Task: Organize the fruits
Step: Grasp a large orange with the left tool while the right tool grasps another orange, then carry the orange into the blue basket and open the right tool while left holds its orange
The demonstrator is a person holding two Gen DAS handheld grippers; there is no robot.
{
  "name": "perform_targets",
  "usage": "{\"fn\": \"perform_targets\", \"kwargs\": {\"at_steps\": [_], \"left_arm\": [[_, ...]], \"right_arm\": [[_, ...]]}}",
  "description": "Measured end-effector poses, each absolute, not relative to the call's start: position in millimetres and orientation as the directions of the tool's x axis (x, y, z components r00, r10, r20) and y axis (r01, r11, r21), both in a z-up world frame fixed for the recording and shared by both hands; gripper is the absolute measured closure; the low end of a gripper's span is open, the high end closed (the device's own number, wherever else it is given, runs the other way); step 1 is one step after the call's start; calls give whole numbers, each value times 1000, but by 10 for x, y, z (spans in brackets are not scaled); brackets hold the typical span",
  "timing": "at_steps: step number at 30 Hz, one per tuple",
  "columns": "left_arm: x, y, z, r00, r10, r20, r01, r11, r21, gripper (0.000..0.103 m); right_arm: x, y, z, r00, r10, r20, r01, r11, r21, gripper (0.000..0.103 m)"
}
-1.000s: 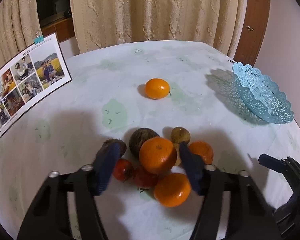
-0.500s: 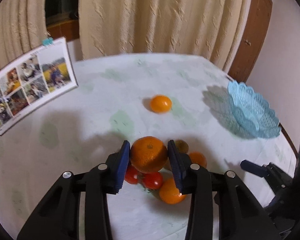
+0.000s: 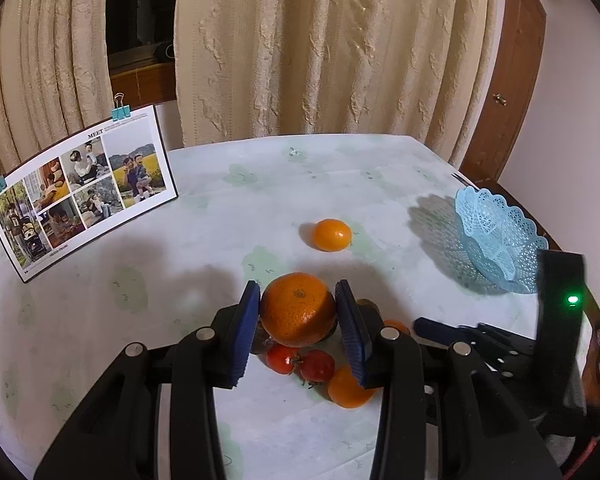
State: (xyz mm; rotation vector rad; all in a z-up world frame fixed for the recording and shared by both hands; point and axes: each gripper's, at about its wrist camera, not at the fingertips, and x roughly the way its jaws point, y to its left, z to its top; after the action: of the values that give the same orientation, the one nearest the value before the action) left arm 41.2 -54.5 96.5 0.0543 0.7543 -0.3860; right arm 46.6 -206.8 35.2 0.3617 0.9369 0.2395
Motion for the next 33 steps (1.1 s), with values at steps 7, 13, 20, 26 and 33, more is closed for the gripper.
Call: {"fn": "perform_targets", "kwargs": {"at_steps": [7, 13, 20, 26, 33], "left_arm": [[413, -559, 938, 657, -323, -681, 363, 927, -89, 64], [405, -585, 912, 653, -324, -684, 370, 925, -85, 63], [393, -623, 880, 647, -325, -690, 379, 922, -79, 64], [366, -671, 868, 645, -325, -691, 388, 919, -70, 64], [320, -746, 865, 641, -327, -695, 397, 915, -65, 64]], "right_arm": [[464, -2087, 273, 561, 385, -733, -54, 901, 432, 62], [364, -2078, 332, 594, 321, -738, -39, 927, 372, 62], [212, -2174, 506, 664, 205, -719, 5, 960, 279, 62], [95, -2326, 687, 716, 115, -689, 55, 974, 220, 62], [-14, -2575, 873, 762, -19, -648, 142, 980, 137, 62]]}}
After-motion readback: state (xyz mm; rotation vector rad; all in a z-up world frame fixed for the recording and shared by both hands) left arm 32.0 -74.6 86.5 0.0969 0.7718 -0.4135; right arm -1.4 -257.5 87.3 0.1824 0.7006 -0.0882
